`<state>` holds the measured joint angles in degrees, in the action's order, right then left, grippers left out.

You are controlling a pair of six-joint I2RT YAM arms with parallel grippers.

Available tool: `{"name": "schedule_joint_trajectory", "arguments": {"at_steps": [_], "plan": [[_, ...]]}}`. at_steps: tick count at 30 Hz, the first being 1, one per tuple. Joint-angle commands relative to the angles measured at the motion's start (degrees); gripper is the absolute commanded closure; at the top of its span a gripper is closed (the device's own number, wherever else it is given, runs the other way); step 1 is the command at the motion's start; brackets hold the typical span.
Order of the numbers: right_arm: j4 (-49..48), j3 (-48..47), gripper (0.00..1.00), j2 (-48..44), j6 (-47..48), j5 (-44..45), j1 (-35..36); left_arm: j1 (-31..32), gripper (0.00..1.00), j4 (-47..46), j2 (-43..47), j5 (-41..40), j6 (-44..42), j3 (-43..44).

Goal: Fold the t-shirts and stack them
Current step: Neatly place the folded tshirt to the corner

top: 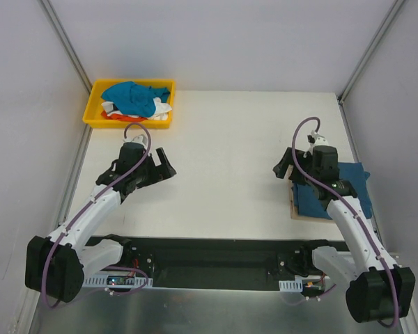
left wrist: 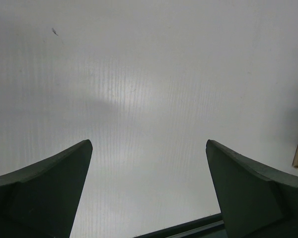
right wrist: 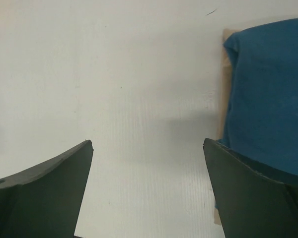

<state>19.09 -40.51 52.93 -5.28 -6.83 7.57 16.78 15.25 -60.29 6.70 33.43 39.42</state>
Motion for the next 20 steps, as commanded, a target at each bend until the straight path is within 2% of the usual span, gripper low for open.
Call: {"name": "schedule_joint_trajectory", "arguments": {"at_steps": [1,8,20], "plan": [[-8.28,1.22,0.03,2.35,-0.7,0.05,5.25,-0.43,0.0,-1.45,2.72,-3.35,-1.35,-0.22],[-11.18,1.75,0.03,6.31,-0.08,5.42,13.51,-0.43,0.01,-1.45,4.74,-4.68,0.05,-0.04],[-15.14,3.16,0.03,9.21,2.9,8.49,19.76,-0.43,0.01,-1.53,8.78,-5.73,1.55,-3.38]]}}
